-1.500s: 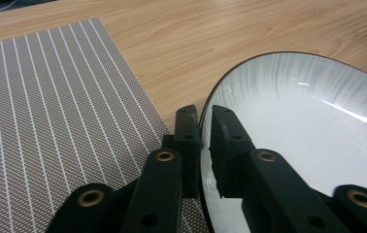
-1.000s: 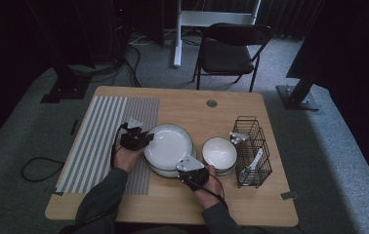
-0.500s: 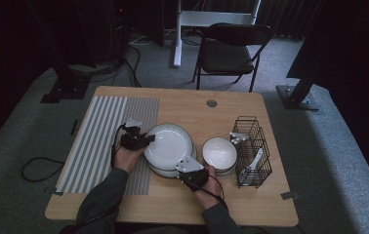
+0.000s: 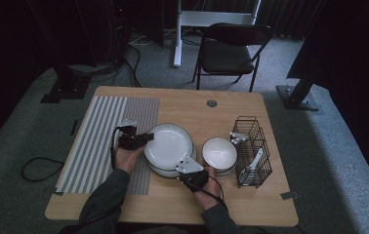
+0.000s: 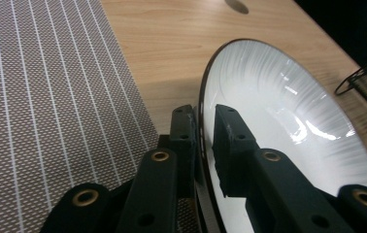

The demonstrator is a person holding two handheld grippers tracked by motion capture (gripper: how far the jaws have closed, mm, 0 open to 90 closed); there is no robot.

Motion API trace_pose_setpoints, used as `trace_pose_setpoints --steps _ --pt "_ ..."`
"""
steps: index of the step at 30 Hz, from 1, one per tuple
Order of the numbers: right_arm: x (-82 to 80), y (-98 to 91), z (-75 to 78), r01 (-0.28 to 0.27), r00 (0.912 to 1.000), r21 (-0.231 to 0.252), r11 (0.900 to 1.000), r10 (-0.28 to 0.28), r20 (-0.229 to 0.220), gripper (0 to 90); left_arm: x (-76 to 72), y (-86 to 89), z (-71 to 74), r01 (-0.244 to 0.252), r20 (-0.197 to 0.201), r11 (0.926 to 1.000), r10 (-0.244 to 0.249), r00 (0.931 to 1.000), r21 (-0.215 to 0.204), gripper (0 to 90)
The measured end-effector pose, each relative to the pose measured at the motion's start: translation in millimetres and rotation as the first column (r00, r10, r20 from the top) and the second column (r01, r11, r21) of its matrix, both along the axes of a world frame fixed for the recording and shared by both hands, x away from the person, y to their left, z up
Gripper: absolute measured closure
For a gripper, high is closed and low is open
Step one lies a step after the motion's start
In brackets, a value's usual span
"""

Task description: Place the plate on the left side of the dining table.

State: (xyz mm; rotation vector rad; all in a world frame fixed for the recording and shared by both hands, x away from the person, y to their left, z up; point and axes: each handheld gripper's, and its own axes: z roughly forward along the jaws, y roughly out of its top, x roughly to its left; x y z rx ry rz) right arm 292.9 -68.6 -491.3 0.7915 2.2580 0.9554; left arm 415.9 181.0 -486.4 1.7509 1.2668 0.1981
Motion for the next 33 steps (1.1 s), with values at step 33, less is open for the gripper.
trace_pose_setpoints --steps 33 --pt "-19.3 -15.6 9.8 -0.015 0.9986 0.072 0.9973 0.011 0.052 71.1 -9.4 16.9 19.2 -0.063 0.019 0.9709 0.07 0.9974 -0.231 82.9"
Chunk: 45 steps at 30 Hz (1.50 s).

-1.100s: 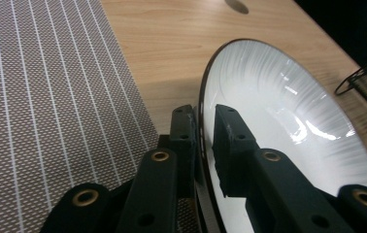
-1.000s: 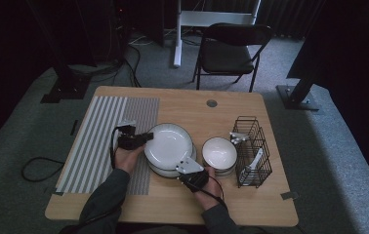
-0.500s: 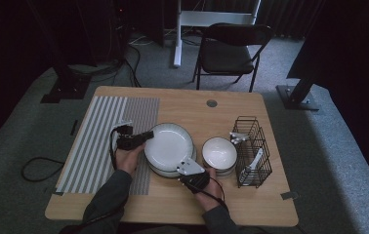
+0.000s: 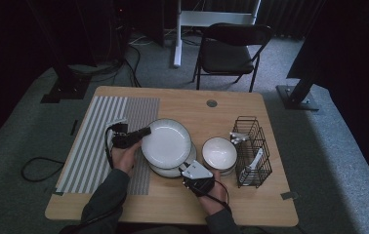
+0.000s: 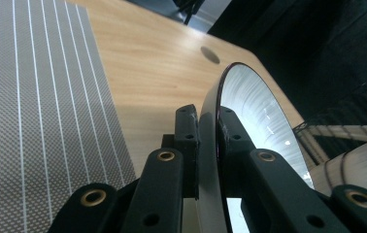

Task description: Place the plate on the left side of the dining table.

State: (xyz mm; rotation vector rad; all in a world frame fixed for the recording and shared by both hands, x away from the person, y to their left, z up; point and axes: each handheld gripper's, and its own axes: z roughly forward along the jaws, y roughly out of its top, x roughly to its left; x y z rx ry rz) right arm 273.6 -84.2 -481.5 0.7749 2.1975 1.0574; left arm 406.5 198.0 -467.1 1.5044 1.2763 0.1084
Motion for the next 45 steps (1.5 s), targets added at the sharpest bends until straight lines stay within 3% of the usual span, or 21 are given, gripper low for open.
trace_pose_setpoints --steps 11,15,24,32,41,45 --pt "-12.0 -3.6 -6.5 -0.045 0.999 0.003 0.999 0.045 0.001 66.3 -3.6 27.5 9.5 -0.057 0.012 0.997 0.058 0.9982 -0.051 82.7" --pt "-14.1 -4.3 -9.9 -0.057 0.9983 0.005 0.9984 0.057 -0.01 64.9 -5.4 37.9 10.3 -0.081 0.018 0.9953 0.082 0.9964 -0.052 82.3" --pt "-17.2 -7.7 -14.3 -0.058 0.998 0.012 0.9983 0.058 -0.026 64.4 -8.1 62.3 9.8 -0.138 0.012 0.9875 0.139 0.9902 -0.078 82.3" --pt "-22.5 -9.3 -19.5 -0.073 0.9967 0.008 0.9973 0.073 -0.035 63.7 -10.2 84.7 9.4 -0.191 0.007 0.978 0.192 0.9813 -0.084 82.3" --pt "-24.7 -13.0 -27.0 -0.06 0.9965 0.008 0.9981 0.061 -0.058 63.1 -12.5 111.0 3.6 -0.265 -0.012 0.9596 0.265 0.9641 -0.093 82.3" --pt "-24.6 -11.9 -29.3 -0.061 0.996 0.007 0.9981 0.061 -0.066 63.1 -13.0 119.0 1.4 -0.28 -0.017 0.9562 0.279 0.96 -0.086 82.3"
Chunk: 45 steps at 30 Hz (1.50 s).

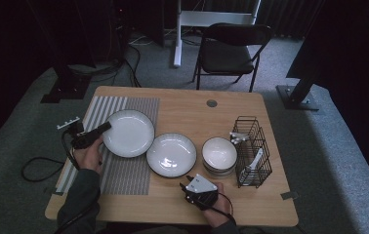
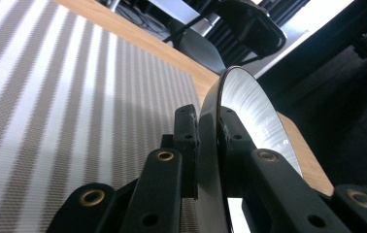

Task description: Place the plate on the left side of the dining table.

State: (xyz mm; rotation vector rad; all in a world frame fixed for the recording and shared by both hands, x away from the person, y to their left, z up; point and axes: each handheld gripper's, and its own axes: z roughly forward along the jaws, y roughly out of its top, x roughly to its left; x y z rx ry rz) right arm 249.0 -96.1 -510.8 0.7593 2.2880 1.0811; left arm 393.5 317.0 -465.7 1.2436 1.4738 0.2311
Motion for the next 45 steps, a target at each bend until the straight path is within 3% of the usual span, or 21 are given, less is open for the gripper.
trace_pose_setpoints --steps 17,31,39,45 --pt "0.9 0.2 -3.5 0.003 1.0 -0.011 0.9999 -0.003 -0.002 63.3 0.5 29.5 -26.0 -0.081 -0.07 0.9965 0.082 0.9942 0.021 82.2" --pt "1.1 0.9 -4.2 -0.001 1.0 -0.013 0.9999 0.001 -0.002 63.3 3.3 33.9 -35.9 -0.1 -0.109 0.9948 0.101 0.9889 0.018 81.9" --pt "0.8 1.8 -4.9 -0.003 1.0 -0.017 0.9998 0.003 -0.004 63.3 5.2 33.8 -39.0 -0.094 -0.111 0.9941 0.1 0.9888 0.053 82.3" --pt "0.3 2.4 -5.1 -0.004 1.0 -0.025 0.9997 0.004 0.0 63.2 6.2 32.6 -42.3 -0.111 -0.128 0.9896 0.122 0.9842 0.091 83.3"
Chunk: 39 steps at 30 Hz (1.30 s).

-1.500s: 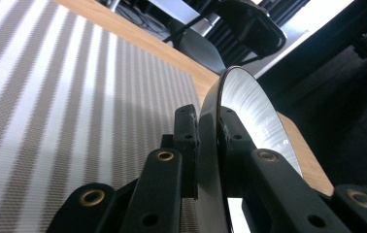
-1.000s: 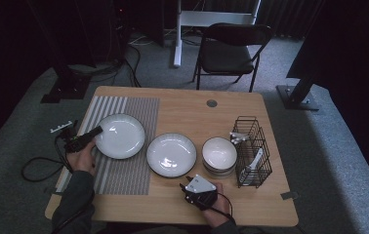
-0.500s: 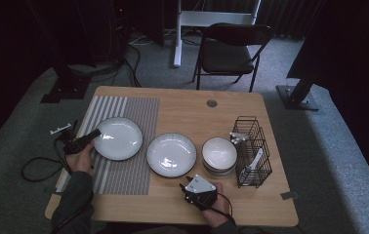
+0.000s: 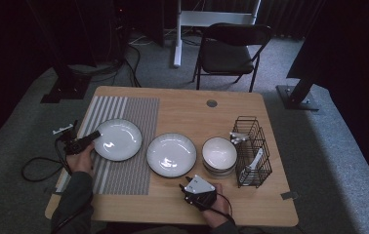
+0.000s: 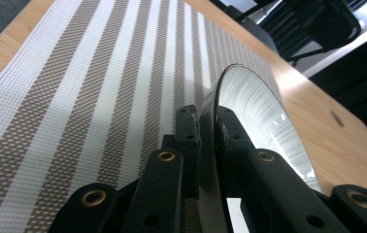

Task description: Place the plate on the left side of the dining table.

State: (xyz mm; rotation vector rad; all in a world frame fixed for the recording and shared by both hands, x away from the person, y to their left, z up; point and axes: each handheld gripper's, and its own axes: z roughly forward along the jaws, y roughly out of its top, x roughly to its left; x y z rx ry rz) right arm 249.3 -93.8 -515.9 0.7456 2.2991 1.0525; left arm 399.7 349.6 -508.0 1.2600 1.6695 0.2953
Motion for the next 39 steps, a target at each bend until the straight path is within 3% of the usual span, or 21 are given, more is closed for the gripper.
trace_pose_setpoints --steps 6,16,20,22,26,32,39 --pt "-0.2 0.9 -0.8 -0.005 1.0 -0.011 0.9999 0.005 0.0 63.1 1.2 -1.5 -3.3 -0.012 -0.018 0.9984 0.013 0.9997 0.056 84.4" --pt "0.7 1.3 -1.0 -0.014 0.9999 -0.013 0.9998 0.014 -0.004 61.7 2.8 3.2 -11.3 -0.007 -0.04 0.9988 0.009 0.9992 0.049 83.9" --pt "1.8 0.4 -0.1 -0.018 0.9998 -0.015 0.9997 0.018 -0.004 61.2 3.8 4.4 -15.2 0.004 -0.076 0.998 0.001 0.9971 0.063 82.1" --pt "2.7 -1.0 1.1 -0.021 0.9998 -0.013 0.9997 0.021 -0.005 60.7 3.3 4.5 -16.5 -0.002 -0.072 0.9984 0.007 0.9974 0.057 81.5" --pt "4.4 -3.9 3.3 -0.022 0.9997 -0.011 0.9997 0.022 -0.007 60.2 1.8 2.3 -12.2 -0.004 -0.063 0.9947 0.01 0.9979 0.102 80.5" --pt "5.2 -8.8 4.3 -0.039 0.9991 -0.029 0.9988 0.039 -0.014 58.7 -1.0 2.1 -6.4 -0.007 -0.041 0.9917 0.012 0.9991 0.129 77.8" --pt "7.0 -13.8 2.7 -0.072 0.9964 -0.042 0.9966 0.069 -0.049 57.8 -6.8 0.5 2.3 -0.016 -0.009 0.9855 0.017 0.9998 0.169 74.2"
